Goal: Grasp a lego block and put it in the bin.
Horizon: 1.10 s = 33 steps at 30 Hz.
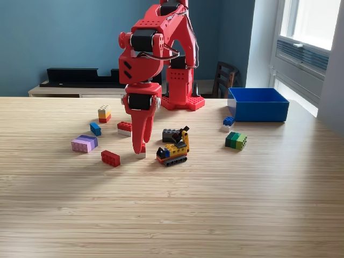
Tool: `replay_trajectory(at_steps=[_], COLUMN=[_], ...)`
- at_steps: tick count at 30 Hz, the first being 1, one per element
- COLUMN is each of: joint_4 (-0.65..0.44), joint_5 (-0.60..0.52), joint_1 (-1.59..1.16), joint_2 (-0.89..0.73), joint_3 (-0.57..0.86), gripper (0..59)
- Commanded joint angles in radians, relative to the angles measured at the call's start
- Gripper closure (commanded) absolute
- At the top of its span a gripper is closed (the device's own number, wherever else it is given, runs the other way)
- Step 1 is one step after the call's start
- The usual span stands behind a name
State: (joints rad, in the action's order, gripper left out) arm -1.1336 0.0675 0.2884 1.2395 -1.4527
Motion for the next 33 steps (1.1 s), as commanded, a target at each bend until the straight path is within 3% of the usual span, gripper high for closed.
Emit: replay_trajectory(at_steps=[1, 7, 14, 25, 33], joint_4=[-0.005, -0.003, -0.003, -0.003, -0.002], joint_5=[0.002, -0.006, -0.006, -0.014, -0.025], joint_1=[-0.006, -0.006, -0.006, -0.009, -0.008], joint_2=[-0.008, -0.043, -0.104, -0.133, -0.133], joint_3=[0.086, 0.117, 0.163, 0.179, 0.181], gripper=[29.8, 30.4, 34.9, 51.9, 58.5])
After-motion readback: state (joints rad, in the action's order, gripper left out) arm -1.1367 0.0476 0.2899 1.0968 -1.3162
